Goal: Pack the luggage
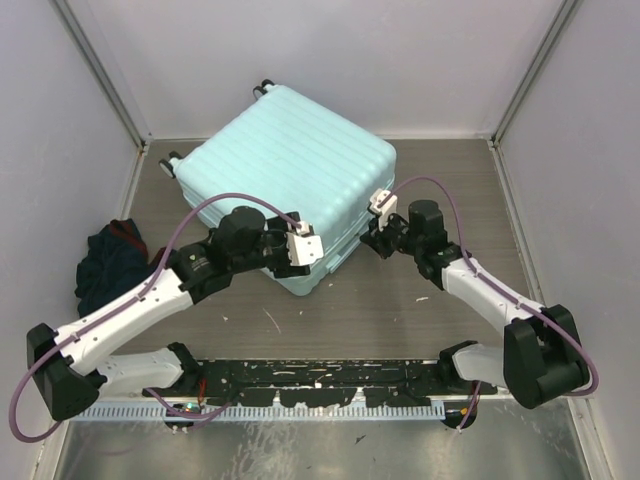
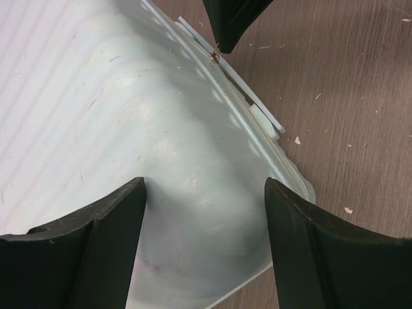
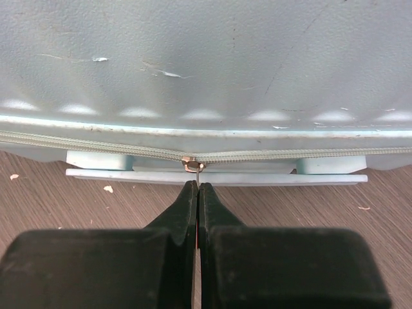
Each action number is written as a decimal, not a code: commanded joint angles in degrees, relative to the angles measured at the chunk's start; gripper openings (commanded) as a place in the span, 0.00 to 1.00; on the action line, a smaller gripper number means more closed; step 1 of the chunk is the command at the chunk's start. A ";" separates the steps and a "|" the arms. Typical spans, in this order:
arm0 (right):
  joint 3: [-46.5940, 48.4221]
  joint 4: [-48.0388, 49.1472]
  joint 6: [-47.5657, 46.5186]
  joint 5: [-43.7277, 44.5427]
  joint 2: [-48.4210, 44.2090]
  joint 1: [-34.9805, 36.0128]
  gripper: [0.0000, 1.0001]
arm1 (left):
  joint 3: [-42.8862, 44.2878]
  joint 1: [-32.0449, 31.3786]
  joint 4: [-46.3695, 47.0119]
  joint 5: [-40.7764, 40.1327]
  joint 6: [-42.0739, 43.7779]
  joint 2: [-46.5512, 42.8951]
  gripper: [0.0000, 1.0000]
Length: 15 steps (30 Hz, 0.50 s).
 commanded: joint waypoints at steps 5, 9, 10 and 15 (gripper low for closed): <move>2.21 1.25 -1.24 1.75 -2.50 -8.16 0.01 | 0.68 3.40 -8.69 -5.52 2.37 0.73 0.79; 0.67 1.42 1.96 -0.47 -3.73 -5.20 0.01 | 6.28 1.16 -7.27 -5.37 -1.52 3.56 0.93; 0.05 2.12 2.72 -0.69 -4.02 -4.55 0.01 | 7.37 0.62 -6.45 -5.97 -2.16 4.47 0.95; -0.93 4.86 5.66 1.44 -3.50 -0.79 0.01 | 10.19 -2.52 -0.79 -10.68 -2.58 8.65 1.00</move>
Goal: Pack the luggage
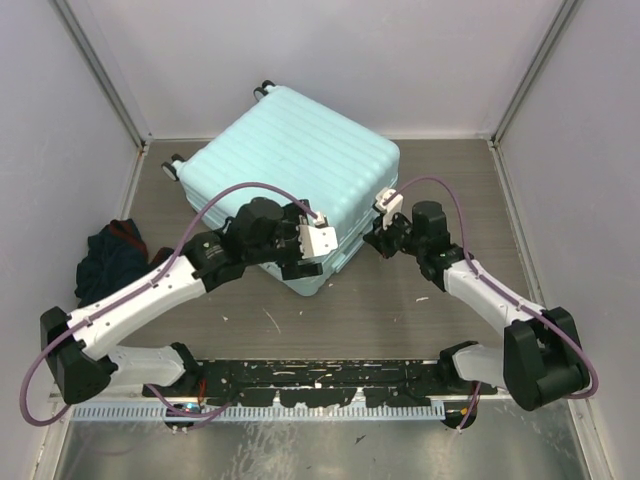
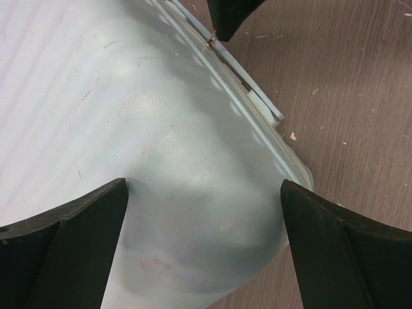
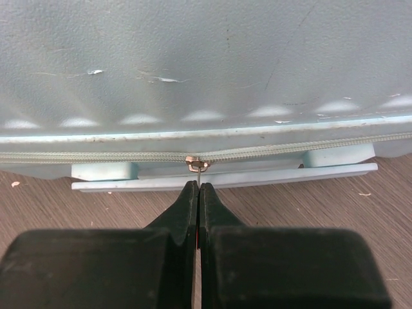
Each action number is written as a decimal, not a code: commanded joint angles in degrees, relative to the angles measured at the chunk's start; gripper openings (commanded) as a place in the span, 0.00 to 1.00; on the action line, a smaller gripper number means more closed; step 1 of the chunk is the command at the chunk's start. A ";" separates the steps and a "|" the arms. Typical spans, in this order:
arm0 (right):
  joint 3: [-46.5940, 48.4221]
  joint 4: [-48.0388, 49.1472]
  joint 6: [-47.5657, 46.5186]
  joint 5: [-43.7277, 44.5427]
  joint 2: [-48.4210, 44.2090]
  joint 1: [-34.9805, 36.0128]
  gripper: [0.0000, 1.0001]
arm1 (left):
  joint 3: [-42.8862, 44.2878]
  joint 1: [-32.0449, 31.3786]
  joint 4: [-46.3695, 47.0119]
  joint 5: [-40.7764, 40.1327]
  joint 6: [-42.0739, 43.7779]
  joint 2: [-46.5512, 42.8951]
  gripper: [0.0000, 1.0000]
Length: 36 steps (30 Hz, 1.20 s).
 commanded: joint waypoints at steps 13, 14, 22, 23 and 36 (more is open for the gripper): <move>-3.86 4.85 4.82 7.41 -7.12 10.41 0.01 | -0.89 1.21 0.97 -11.91 0.15 3.65 0.72; -4.47 4.79 5.18 7.75 -7.93 11.89 0.01 | -3.30 2.30 0.63 -10.47 2.38 0.66 0.69; -4.64 5.79 14.06 10.13 -7.25 18.10 0.01 | -10.33 15.68 -7.27 -1.41 10.24 -7.45 0.58; -3.79 6.04 15.21 10.55 -6.31 18.09 0.01 | -10.34 16.78 -6.95 -1.02 10.86 -7.62 0.58; 3.84 4.07 17.51 8.61 0.63 14.15 0.01 | -9.60 -8.62 4.13 -2.46 -1.35 -20.71 0.59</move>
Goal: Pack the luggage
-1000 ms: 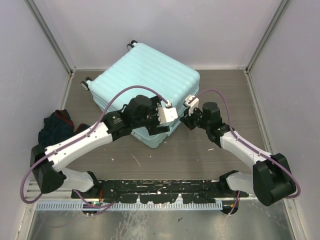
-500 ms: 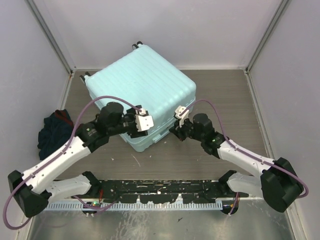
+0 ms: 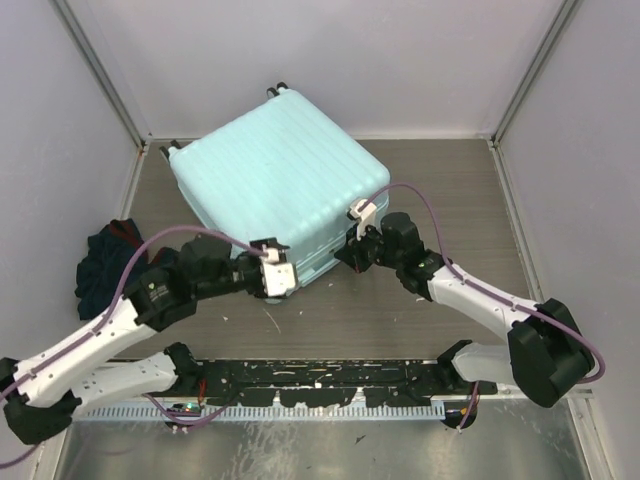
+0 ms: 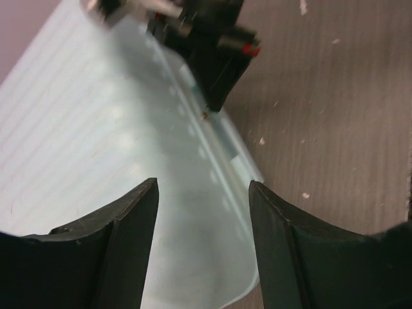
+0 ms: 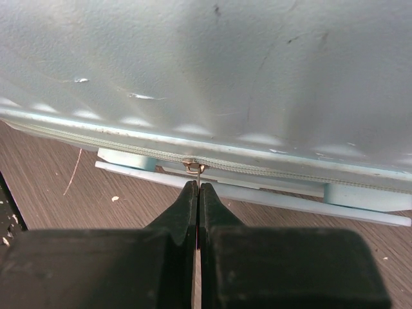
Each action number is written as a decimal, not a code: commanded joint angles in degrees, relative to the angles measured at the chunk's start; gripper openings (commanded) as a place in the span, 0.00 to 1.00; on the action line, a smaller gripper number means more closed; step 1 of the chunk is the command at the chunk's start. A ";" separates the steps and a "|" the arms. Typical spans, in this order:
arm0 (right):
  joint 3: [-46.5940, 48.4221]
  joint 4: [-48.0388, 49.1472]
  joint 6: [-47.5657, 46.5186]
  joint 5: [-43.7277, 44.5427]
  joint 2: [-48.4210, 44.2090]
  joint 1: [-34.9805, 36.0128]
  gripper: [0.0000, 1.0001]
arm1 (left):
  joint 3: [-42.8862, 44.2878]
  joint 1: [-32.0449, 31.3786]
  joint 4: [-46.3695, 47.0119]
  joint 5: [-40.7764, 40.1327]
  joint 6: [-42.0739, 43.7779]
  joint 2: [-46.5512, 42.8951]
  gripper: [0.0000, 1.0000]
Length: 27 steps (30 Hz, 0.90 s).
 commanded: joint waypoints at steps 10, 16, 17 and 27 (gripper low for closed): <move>4.04 3.79 0.57 -0.92 0.00 -2.48 0.01 | 3.89 -20.29 8.47 -15.45 -8.98 13.54 0.62; 4.89 4.44 -0.43 -1.24 0.67 -2.58 0.01 | -0.44 -21.74 14.41 -20.64 -9.51 19.71 0.63; 5.00 4.61 -0.38 -1.17 0.84 -2.58 0.00 | -1.46 -21.81 15.92 -22.12 -8.97 20.72 0.63; 4.45 4.38 -0.18 -0.71 0.51 -2.67 0.01 | -5.53 -21.44 29.69 -35.61 -7.54 31.62 0.71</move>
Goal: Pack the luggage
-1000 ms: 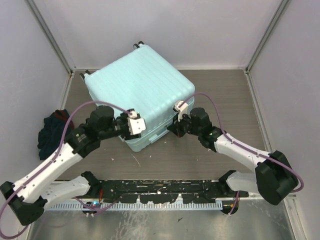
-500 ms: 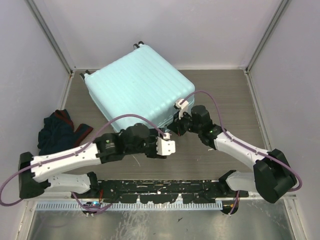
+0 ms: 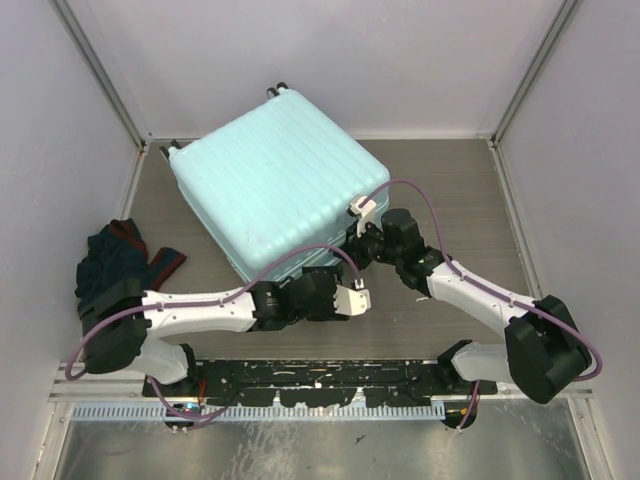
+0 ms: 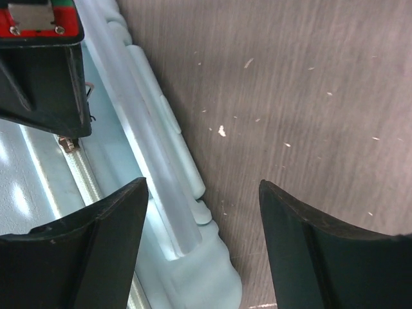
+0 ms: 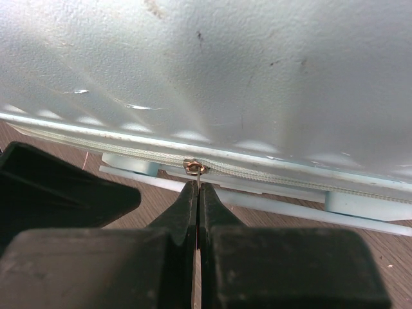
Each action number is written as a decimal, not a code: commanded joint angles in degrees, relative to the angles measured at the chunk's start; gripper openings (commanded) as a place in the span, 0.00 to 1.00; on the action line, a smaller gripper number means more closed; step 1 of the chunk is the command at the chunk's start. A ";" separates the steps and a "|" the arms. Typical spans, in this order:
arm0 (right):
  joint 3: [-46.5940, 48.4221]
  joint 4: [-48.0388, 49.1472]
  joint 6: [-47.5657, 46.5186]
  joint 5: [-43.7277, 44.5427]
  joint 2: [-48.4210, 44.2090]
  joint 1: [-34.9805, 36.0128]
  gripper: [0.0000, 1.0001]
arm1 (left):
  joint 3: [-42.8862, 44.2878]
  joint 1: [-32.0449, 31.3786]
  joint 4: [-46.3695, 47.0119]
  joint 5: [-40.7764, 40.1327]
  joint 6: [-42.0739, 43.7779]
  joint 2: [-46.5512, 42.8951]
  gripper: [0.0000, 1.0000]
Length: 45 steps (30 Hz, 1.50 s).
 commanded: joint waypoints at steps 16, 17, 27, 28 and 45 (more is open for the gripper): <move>3.16 1.49 -3.18 3.95 -2.51 -2.56 0.01 | -9.92 9.13 15.16 -1.32 6.15 3.10 0.65; 3.28 0.93 -4.23 3.98 -2.84 -3.21 0.00 | -10.70 9.29 14.23 -0.61 6.24 2.16 0.63; 3.11 -3.98 -10.39 0.50 -5.48 -15.29 0.00 | -15.94 11.92 6.78 3.48 5.84 -7.27 0.60; 3.12 -4.19 -10.27 -0.27 -5.35 -15.32 0.01 | -15.51 12.03 6.52 4.31 5.03 -8.00 0.61; 3.98 -1.43 -6.45 -2.13 -1.39 -15.26 0.01 | 9.49 12.18 7.34 3.84 -4.18 11.97 0.65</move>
